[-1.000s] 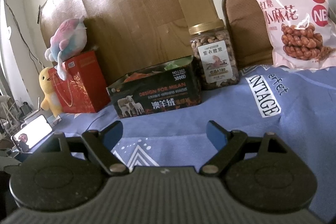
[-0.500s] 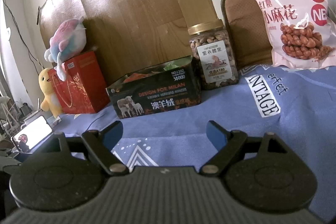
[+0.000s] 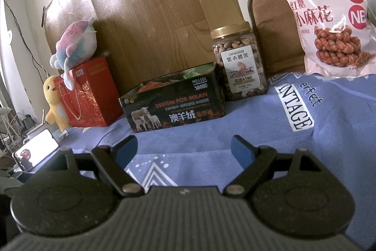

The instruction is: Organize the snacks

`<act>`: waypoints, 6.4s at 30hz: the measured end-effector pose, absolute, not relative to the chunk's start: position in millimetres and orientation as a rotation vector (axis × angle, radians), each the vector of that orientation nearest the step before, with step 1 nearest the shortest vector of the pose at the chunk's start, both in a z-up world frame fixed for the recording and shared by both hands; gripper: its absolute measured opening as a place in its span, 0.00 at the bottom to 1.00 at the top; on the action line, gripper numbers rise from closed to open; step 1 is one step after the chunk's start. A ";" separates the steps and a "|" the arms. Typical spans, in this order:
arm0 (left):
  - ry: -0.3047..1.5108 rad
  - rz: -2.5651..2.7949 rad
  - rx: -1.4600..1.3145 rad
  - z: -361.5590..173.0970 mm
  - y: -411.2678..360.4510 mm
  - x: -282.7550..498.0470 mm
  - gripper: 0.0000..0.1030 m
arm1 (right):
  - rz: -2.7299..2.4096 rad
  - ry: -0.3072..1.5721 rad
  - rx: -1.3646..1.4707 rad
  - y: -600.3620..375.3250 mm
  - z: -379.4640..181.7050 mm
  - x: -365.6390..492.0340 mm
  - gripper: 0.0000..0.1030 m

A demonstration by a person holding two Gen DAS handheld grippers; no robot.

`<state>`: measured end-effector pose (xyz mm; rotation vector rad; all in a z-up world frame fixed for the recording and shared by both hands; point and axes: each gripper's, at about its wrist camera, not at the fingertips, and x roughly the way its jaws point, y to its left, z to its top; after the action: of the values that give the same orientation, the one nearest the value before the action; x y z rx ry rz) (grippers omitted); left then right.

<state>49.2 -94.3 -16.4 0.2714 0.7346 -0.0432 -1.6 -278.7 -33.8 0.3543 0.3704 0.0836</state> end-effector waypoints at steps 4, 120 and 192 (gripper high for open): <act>0.735 -0.049 0.271 -17.2 -94.5 48.9 1.00 | 0.084 0.371 0.352 -278.0 -34.1 -1.5 0.86; 0.690 -0.117 0.193 9.2 -69.8 34.8 1.00 | 0.091 0.349 0.416 -269.2 -7.6 -50.6 0.86; 0.604 -0.129 0.194 25.1 -61.3 8.1 1.00 | 0.109 0.349 0.414 -256.2 -2.0 -67.2 0.86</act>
<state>8.1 -61.3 25.1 0.1941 0.6043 -0.1294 -67.2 -256.2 -2.0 0.4139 0.3488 0.1092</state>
